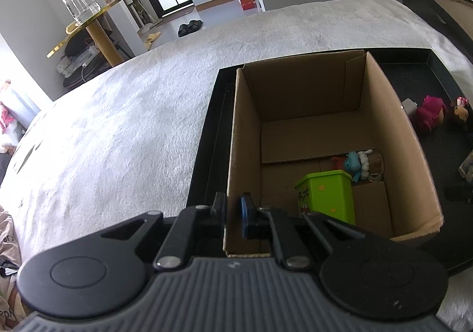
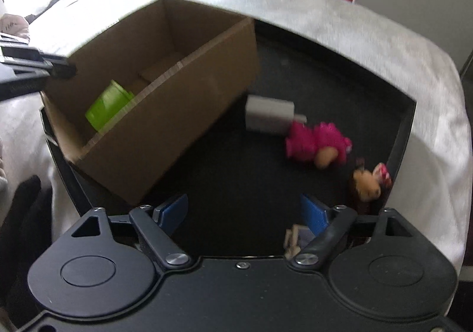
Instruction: Organize rigid objects
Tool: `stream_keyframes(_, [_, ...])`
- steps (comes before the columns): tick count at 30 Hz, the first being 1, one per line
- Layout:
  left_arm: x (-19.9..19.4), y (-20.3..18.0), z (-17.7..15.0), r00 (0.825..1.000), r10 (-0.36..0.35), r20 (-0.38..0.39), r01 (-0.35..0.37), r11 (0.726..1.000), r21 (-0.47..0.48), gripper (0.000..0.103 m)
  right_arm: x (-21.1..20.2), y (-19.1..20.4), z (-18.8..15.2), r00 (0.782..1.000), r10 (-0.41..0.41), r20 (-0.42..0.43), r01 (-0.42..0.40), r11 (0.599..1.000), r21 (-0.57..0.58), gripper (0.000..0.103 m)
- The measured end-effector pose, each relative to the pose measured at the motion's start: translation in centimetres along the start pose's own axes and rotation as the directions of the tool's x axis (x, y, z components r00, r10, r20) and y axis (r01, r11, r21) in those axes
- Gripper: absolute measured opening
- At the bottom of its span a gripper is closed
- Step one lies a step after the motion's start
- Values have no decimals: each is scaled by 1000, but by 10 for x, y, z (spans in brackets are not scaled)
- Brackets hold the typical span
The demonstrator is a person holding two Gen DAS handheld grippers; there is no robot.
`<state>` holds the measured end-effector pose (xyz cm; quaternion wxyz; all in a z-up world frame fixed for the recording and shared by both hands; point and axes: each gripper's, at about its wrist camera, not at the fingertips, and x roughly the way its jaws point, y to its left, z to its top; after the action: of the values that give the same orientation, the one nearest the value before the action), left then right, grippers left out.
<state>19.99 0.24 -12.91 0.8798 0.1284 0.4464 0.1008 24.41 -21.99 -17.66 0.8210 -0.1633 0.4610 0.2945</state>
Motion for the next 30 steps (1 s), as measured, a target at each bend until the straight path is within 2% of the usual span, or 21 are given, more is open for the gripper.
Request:
stream_keyframes(7, [0, 1, 0, 1000, -4, -1, 4, 1000, -3, 9, 6, -10, -13, 998, -16, -55, 17, 1000, 6, 82])
stream_keyframes(17, [0, 1, 0, 1000, -4, 0, 4, 1000, -2, 9, -8, -30, -27, 997, -42, -71, 43, 999, 11, 81])
stream_keyframes(20, [0, 1, 0, 1000, -5, 0, 5, 1000, -4, 9, -1, -27, -31, 994, -53, -94, 53, 999, -8, 70])
stream_keyframes(21, [0, 1, 1, 1000, -6, 0, 6, 1000, -4, 9, 3, -26, -30, 993, -63, -102, 61, 998, -21, 61])
stream_keyframes(22, [0, 2, 1, 1000, -6, -1, 6, 1000, -4, 9, 6, -25, -31, 992, -62, -112, 59, 998, -32, 48])
stream_keyframes(23, [1, 2, 1, 1000, -7, -1, 7, 1000, -6, 9, 10, -25, -31, 990, -67, -120, 63, 997, -41, 44])
stream_keyframes(30, [1, 2, 2, 1000, -5, -1, 5, 1000, -5, 9, -2, -17, -20, 998, -41, -39, 39, 998, -43, 43])
